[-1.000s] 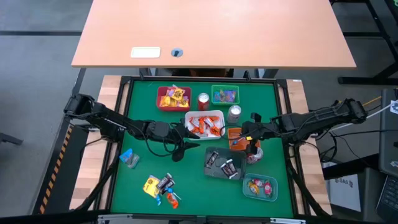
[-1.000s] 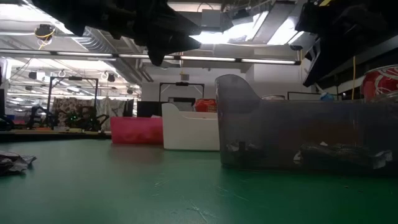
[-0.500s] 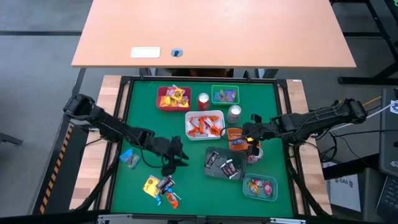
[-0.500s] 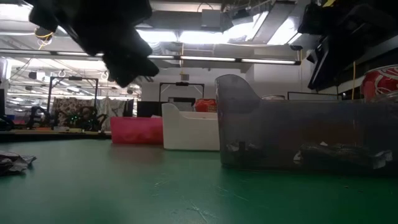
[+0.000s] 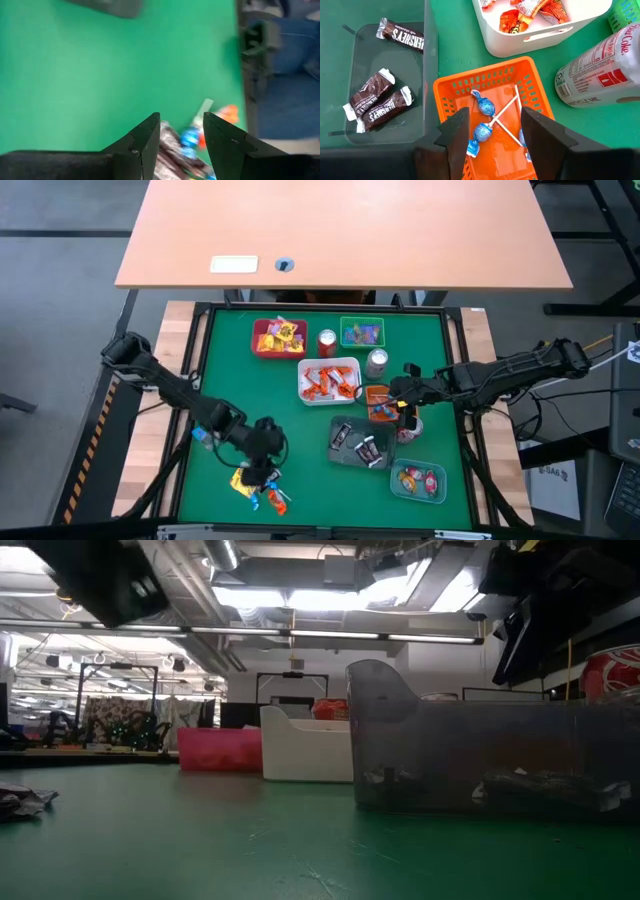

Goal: Sort candy
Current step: Put the light blue candy into the orange bin

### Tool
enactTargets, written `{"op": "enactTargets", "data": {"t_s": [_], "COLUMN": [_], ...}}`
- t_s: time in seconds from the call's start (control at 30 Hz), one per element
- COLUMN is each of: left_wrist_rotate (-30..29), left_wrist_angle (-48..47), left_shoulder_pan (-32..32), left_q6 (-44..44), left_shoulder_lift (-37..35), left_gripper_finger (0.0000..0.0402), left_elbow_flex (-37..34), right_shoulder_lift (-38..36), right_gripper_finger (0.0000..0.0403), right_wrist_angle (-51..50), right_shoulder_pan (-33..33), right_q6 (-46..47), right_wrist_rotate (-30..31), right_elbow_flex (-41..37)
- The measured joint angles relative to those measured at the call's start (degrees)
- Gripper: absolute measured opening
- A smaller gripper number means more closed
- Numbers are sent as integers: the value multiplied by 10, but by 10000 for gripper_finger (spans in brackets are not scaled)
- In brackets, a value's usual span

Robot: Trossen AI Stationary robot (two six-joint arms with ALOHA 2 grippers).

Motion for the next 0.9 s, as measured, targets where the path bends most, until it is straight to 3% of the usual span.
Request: {"op": "enactTargets", "data": {"t_s": [0.23, 0.43, 0.6, 0.9], "left_wrist_rotate": [0, 2, -3, -35], "left_wrist_angle": [3, 15, 25, 30], "left_shoulder_pan": [-92, -157, -172, -174], "left_q6": [-6, 24, 103, 160], "left_shoulder_lift": [9, 73, 119, 159], "left_gripper_finger": [139, 139, 139, 139], "left_elbow_flex": [10, 10, 10, 10], "right_shoulder_lift": [0, 0, 0, 0], "right_gripper_finger": [178, 179, 179, 179], "right_wrist_angle": [0, 0, 0, 1], "right_shoulder_pan": [0, 0, 0, 0], "right_q6": [0, 0, 0, 0], "right_wrist_rotate": [0, 0, 0, 0], "right_elbow_flex": [0, 0, 0, 0]}}
